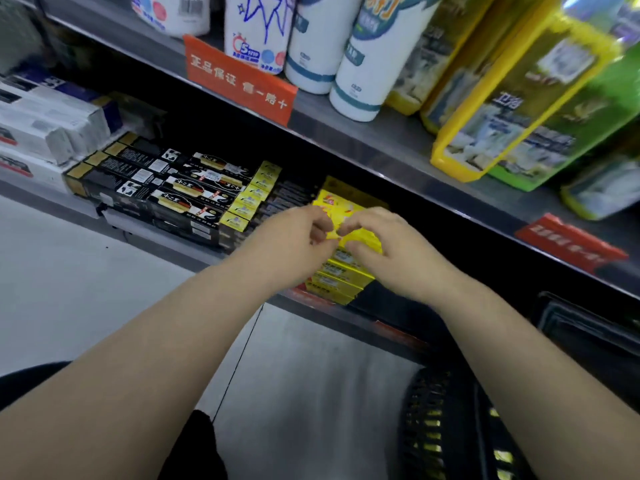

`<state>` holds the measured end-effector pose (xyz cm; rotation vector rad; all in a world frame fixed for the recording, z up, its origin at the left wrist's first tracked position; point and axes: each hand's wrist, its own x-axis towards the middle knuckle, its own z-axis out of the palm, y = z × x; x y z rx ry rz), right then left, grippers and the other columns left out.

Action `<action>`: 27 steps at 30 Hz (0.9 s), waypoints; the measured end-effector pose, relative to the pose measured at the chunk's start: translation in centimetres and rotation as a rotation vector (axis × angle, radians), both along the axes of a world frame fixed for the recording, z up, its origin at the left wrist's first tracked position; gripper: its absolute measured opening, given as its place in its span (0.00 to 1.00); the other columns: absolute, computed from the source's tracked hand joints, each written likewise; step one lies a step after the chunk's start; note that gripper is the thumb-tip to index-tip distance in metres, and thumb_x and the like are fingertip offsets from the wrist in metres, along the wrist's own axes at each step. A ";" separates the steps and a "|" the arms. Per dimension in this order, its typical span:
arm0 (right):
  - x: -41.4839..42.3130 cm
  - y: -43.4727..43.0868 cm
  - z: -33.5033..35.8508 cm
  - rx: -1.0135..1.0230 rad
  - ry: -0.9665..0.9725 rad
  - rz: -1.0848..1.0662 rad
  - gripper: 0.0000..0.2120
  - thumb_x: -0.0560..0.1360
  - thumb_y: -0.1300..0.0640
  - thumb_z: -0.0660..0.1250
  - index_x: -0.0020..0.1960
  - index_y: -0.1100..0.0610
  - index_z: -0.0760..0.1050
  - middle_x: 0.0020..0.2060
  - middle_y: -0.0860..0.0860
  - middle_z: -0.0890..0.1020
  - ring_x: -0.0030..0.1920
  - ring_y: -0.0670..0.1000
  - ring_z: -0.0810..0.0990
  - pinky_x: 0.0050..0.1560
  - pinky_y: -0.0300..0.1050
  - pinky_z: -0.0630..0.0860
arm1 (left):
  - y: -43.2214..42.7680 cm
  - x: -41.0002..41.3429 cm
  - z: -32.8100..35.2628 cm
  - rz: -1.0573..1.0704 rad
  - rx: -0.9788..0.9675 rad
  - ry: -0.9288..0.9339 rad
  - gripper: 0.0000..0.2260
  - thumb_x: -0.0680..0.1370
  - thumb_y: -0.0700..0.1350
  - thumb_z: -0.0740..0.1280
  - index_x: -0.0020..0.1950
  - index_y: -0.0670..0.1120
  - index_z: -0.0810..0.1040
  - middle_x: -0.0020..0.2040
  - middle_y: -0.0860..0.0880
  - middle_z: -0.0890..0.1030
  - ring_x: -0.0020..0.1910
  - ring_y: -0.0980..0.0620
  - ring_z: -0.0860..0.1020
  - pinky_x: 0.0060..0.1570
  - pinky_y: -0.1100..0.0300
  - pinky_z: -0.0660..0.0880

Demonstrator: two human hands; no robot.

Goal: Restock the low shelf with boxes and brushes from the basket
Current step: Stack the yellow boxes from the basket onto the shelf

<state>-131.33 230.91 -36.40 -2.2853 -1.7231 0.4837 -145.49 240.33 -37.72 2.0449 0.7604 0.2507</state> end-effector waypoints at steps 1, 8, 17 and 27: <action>0.3 -2.3 0.6 0.008 0.005 -0.008 0.09 0.76 0.55 0.64 0.56 0.51 0.76 0.56 0.49 0.76 0.60 0.51 0.72 0.63 0.46 0.67 | -1.3 0.4 0.4 -0.043 -0.002 -0.024 0.10 0.76 0.47 0.66 0.57 0.47 0.77 0.50 0.51 0.80 0.51 0.54 0.78 0.54 0.56 0.75; 3.6 -17.5 3.0 0.079 0.050 -0.226 0.07 0.76 0.58 0.65 0.51 0.47 0.76 0.49 0.40 0.75 0.54 0.41 0.72 0.56 0.30 0.65 | -12.2 4.1 1.4 -0.397 0.054 -0.058 0.06 0.76 0.47 0.66 0.53 0.52 0.77 0.48 0.57 0.80 0.50 0.59 0.78 0.52 0.62 0.73; 8.7 -33.0 -3.4 -0.164 0.299 -0.611 0.06 0.77 0.55 0.65 0.46 0.43 0.74 0.48 0.42 0.79 0.50 0.44 0.77 0.61 0.46 0.67 | -23.1 10.5 1.3 -0.848 0.388 -0.113 0.12 0.79 0.52 0.61 0.62 0.54 0.73 0.57 0.58 0.75 0.58 0.58 0.70 0.55 0.63 0.66; 9.5 -35.6 -14.9 -0.951 0.055 -0.238 0.47 0.66 0.43 0.75 0.75 0.52 0.53 0.68 0.56 0.63 0.65 0.61 0.69 0.60 0.54 0.71 | -25.2 13.6 -0.3 -0.968 0.542 0.141 0.12 0.78 0.53 0.62 0.62 0.56 0.72 0.50 0.60 0.78 0.53 0.58 0.72 0.57 0.61 0.68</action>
